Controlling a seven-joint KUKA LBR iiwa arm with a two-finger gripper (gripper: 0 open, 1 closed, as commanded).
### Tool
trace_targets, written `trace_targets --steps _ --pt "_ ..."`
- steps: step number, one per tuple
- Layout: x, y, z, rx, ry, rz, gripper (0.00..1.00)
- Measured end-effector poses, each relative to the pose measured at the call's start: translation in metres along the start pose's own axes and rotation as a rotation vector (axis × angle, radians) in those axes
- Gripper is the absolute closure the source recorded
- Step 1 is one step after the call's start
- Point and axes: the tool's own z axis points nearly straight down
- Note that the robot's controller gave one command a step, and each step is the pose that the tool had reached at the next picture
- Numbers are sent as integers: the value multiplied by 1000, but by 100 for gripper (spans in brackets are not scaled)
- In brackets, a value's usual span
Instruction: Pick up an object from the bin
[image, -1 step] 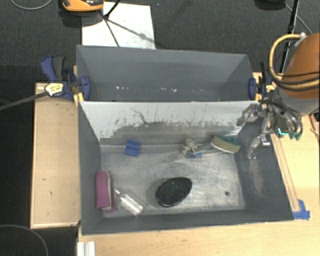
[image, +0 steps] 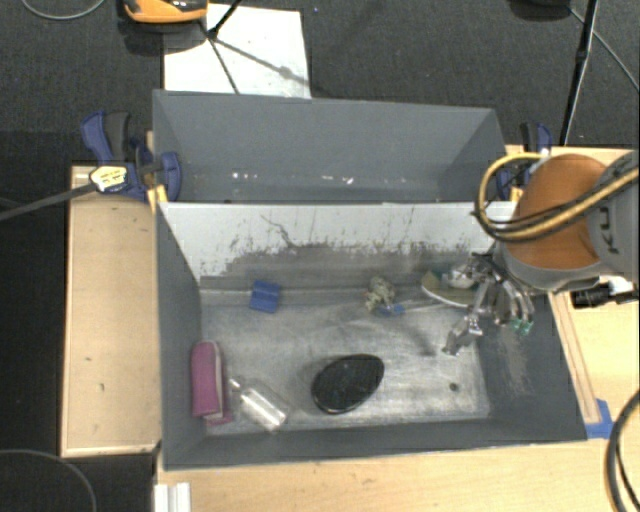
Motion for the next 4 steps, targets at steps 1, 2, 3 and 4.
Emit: trace_targets --steps 1,2,3,4 --pt "6 -2 8 3 21 -2 100" --pt "-8 -11 1 3 22 202 100" --pt "-17 22 -21 2 20 220 100" --pt "23 1 2 3 28 74 100"
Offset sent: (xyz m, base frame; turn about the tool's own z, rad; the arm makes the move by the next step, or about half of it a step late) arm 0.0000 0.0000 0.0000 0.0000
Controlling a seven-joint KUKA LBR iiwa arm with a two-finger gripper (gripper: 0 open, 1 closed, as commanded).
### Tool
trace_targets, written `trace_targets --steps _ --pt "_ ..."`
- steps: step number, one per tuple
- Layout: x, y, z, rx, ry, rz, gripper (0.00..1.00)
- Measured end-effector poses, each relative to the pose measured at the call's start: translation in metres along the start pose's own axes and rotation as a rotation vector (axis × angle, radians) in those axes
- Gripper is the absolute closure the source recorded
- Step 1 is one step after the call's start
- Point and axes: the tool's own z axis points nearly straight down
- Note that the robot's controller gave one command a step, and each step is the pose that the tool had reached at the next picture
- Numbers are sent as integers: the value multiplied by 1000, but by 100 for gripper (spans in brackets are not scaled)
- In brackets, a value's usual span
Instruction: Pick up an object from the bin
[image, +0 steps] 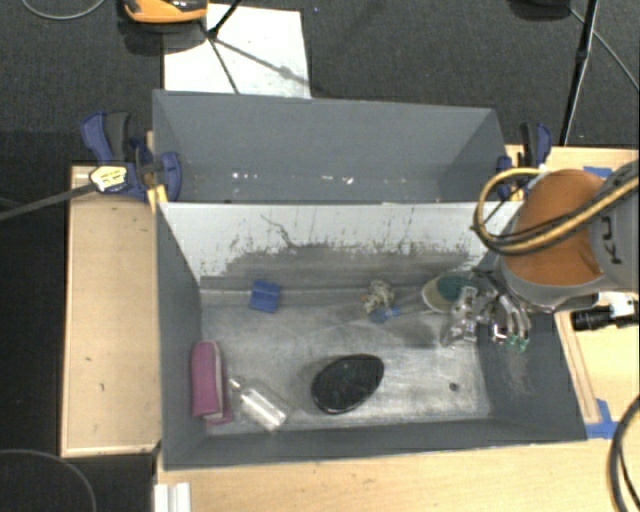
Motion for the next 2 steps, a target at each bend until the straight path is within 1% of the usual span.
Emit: trace_targets --steps 1,2 --pt "0 1 0 0 0 -3 0" --pt "16 71 23 -4 1 -65 0"
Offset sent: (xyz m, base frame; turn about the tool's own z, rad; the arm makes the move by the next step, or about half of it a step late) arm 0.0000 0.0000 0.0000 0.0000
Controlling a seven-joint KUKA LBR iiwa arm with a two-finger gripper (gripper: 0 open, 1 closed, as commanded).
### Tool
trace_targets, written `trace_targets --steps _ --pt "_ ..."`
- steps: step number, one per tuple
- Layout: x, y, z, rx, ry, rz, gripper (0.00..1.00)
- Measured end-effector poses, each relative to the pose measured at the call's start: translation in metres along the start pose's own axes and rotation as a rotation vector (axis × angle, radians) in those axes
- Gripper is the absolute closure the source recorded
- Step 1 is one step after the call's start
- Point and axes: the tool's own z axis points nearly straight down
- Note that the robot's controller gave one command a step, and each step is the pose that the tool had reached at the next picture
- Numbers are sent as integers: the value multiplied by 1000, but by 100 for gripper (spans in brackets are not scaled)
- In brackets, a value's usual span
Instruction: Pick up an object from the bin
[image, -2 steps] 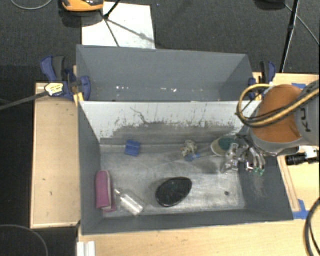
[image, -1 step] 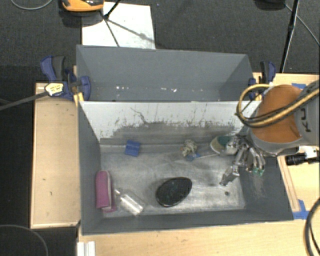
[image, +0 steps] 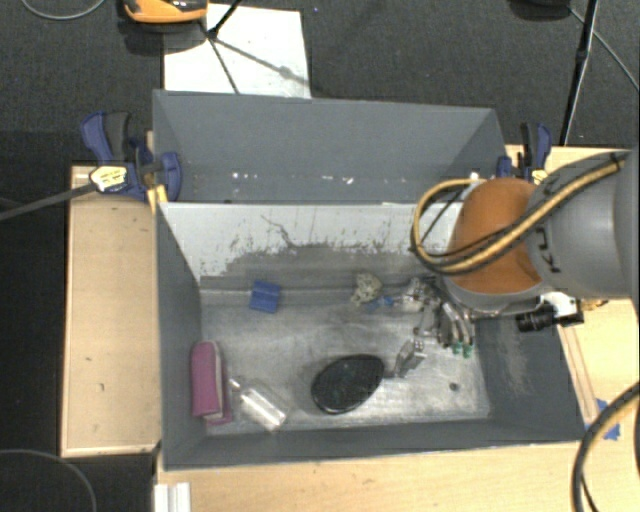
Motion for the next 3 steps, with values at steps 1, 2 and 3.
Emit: trace_targets --steps 1,2,3 --pt "20 42 -61 0 -9 -102 0" --pt "81 86 7 2 -8 -418 0" --pt "77 86 5 2 -18 -416 100"
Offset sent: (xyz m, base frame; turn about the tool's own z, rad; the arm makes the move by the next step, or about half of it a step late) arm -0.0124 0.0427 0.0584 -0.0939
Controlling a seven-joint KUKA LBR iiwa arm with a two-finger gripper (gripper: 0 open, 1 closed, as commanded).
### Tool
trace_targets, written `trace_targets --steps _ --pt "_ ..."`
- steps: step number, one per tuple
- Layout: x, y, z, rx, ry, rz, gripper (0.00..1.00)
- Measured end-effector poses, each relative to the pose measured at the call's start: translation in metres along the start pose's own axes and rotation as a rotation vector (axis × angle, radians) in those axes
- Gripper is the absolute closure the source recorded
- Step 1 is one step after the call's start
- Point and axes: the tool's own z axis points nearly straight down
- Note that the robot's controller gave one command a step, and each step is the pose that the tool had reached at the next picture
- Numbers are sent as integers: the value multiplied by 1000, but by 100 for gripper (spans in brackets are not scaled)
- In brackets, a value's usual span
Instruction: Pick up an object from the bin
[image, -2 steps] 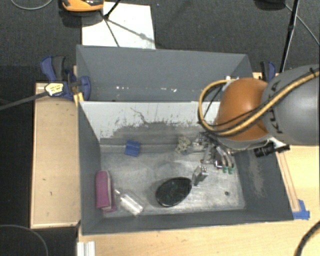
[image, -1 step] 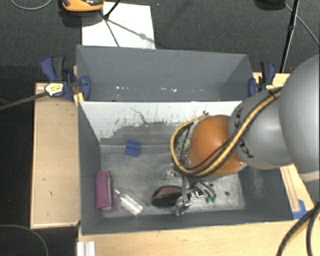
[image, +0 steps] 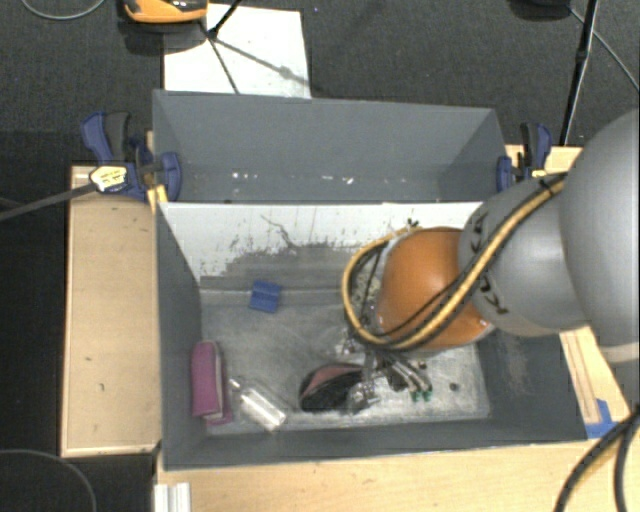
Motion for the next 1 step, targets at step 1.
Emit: trace_targets --steps 1 --pt "-10 6 -151 -1 7 63 100"
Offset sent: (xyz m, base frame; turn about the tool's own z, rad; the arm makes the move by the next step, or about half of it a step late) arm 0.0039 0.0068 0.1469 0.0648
